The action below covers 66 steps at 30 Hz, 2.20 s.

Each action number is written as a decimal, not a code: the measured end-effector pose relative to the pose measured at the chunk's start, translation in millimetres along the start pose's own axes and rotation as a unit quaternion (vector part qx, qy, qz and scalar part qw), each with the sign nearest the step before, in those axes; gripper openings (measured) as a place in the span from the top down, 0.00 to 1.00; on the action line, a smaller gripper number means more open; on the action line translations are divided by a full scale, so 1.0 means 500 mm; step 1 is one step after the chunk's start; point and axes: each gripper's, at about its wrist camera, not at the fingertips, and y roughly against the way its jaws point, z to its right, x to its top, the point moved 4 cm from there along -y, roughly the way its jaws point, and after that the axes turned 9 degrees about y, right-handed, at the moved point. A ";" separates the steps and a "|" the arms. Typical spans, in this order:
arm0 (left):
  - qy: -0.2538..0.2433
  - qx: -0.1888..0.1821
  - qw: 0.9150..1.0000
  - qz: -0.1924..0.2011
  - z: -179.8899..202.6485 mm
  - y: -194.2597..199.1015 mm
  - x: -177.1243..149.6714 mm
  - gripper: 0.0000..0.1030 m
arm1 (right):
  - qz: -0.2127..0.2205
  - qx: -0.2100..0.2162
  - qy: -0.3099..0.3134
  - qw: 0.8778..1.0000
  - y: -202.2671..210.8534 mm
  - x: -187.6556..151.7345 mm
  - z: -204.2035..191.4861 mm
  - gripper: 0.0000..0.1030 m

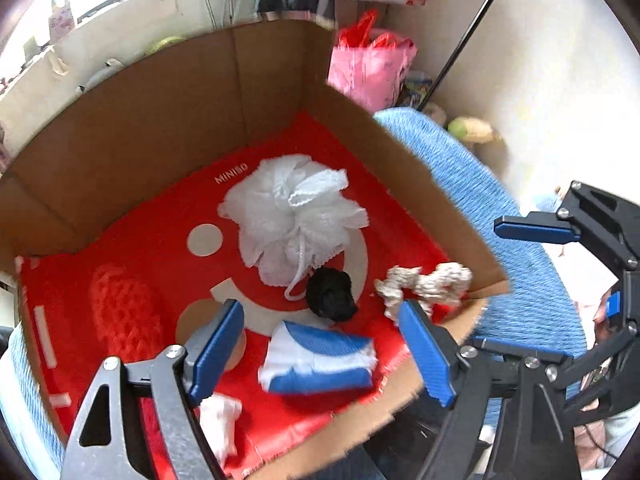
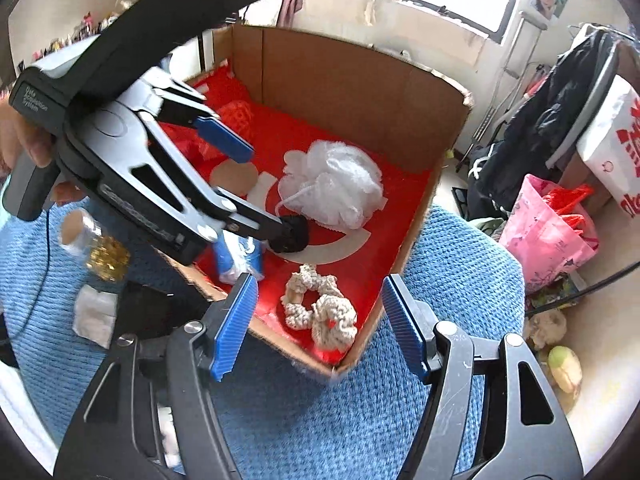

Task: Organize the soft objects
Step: 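Open both tools to release the rope toy and fuzzy ball in the box, then withdraw both open tools from the box toward the star plush and tissue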

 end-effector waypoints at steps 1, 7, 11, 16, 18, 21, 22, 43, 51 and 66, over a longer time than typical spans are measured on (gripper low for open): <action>0.004 -0.003 1.000 0.008 -0.001 0.017 -0.009 0.18 | 0.006 -0.002 -0.005 1.000 0.014 -0.003 0.000 0.33; 0.037 -0.018 0.996 0.083 -0.012 0.156 -0.067 0.06 | 0.044 -0.015 -0.029 0.998 0.091 -0.006 -0.009 0.28; 0.054 -0.015 0.990 0.127 -0.022 0.231 -0.105 0.05 | 0.068 -0.025 -0.040 0.997 0.139 -0.010 -0.023 0.26; 0.064 0.003 0.981 0.182 -0.031 0.317 -0.165 0.02 | 0.097 -0.037 -0.065 0.992 0.187 -0.024 -0.035 0.22; 0.067 0.009 0.977 0.203 -0.032 0.339 -0.194 0.01 | 0.109 -0.040 -0.073 0.991 0.206 -0.032 -0.045 0.22; 0.069 0.018 0.969 0.236 -0.023 0.373 -0.247 0.00 | 0.125 -0.043 -0.088 0.987 0.233 -0.048 -0.060 0.20; 0.067 0.020 0.967 0.243 -0.020 0.379 -0.262 0.00 | 0.131 -0.047 -0.093 0.986 0.244 -0.056 -0.068 0.17; 0.047 0.037 0.932 0.359 0.098 0.500 -0.530 0.00 | 0.204 -0.082 -0.113 0.969 0.397 -0.183 -0.239 0.12; 0.061 0.022 0.930 0.362 0.112 0.493 -0.593 0.00 | 0.216 -0.068 -0.114 0.967 0.404 -0.205 -0.291 0.12; 0.073 0.064 0.934 0.345 0.104 0.261 -0.652 0.00 | 0.209 -0.111 -0.177 0.955 0.255 -0.305 -0.352 0.12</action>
